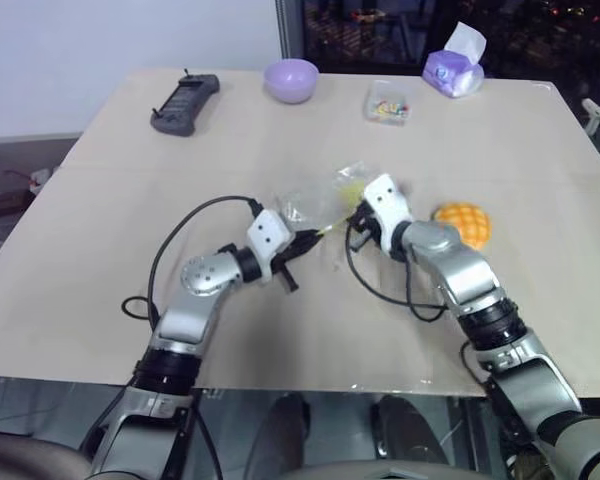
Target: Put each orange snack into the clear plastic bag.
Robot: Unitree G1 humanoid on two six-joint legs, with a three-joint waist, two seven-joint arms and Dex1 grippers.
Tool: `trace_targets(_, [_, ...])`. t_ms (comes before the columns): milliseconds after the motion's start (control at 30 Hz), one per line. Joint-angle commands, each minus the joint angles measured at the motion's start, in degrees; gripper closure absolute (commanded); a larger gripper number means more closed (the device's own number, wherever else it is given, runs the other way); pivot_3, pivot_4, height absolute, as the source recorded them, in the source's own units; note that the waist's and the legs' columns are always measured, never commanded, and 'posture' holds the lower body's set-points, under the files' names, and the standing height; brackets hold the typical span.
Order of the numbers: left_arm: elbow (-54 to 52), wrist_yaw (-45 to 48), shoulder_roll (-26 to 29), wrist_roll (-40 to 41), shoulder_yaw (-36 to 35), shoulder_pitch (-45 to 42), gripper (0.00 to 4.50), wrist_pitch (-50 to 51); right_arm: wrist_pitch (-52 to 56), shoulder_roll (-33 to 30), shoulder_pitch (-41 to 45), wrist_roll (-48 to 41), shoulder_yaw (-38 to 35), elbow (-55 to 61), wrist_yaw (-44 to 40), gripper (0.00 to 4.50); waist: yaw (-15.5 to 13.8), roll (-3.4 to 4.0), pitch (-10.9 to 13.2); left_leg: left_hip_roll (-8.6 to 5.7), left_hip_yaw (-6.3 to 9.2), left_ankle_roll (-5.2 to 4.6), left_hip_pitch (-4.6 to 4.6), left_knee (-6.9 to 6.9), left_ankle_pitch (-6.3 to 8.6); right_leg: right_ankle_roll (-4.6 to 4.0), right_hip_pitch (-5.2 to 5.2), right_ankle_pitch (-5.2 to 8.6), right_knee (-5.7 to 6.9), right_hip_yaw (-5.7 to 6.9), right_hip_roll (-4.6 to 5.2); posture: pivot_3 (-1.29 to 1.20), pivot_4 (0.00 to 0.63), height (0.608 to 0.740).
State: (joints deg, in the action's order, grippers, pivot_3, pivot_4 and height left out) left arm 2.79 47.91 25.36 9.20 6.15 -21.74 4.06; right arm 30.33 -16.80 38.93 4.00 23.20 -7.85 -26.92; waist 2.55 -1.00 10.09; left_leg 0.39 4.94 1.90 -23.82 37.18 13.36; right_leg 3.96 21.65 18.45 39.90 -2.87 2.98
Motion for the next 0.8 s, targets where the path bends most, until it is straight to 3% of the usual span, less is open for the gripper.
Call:
trace_targets(33, [-1.49,1.31,0.06,1.08,-0.16,-0.91,4.5,-1.81,-13.57,-1.16,0.27,5.91,3.09,-4.05,1.4,4.45,0.08,0.0,0.0,0.0,0.0,0.0,0.0,0.0,0.0,0.0,0.0,0.0,0.0,0.0,0.0,0.0,0.15,0.74])
trace_targets(200, [-0.46,3.16,0.22,1.13,0.11,-1.71,4.5,-2.7,-30.1,-2.3,2.63,14.05,5.35,-13.33,6.24,4.45,0.16,0.0,0.0,0.02,-0.02,0.03,0.01,0.0,-0.02,0.0,0.0,0.0,0.0,-0.02,0.0,0.0,0.15,0.74])
trace_targets(233, [-0.42,3.39,0.15,1.2,0.13,-1.87,4.5,-2.67,-33.13,-2.89,3.34,16.1,5.97,-14.51,7.41,4.22,0.13,0.0,0.0,0.01,-0.02,0.06,0.01,0.0,-0.03,0.0,-0.01,0.0,-0.01,-0.02,0.0,0.0,0.15,0.74])
trace_targets(333, [-0.25,3.68,-0.13,1.29,0.01,-2.15,4.5,-2.64,-39.33,-3.99,5.06,20.72,7.55,-17.74,9.31,3.28,0.05,0.0,0.0,0.01,-0.03,0.12,0.0,0.0,-0.07,0.0,0.0,0.0,-0.01,-0.03,0.0,0.0,0.15,0.74])
trace_targets(567, [-0.01,3.7,-0.6,1.34,0.07,-1.9,4.5,-2.85,-43.69,-4.21,7.36,28.34,8.12,-23.75,13.67,0.21,0.17,-0.01,-0.01,0.02,-0.04,0.19,0.03,0.0,-0.11,0.0,-0.01,0.0,0.0,-0.05,0.0,0.0,0.15,0.74])
trace_targets(800, [0.54,0.84,-1.53,0.36,-0.52,-1.96,4.5,-2.86,-44.75,-5.75,8.94,33.38,6.81,-25.54,18.73,0.09,-0.09,-0.01,-0.01,0.02,-0.04,0.18,0.04,0.01,-0.11,0.0,-0.03,0.0,0.01,-0.05,0.0,0.0,0.15,0.74])
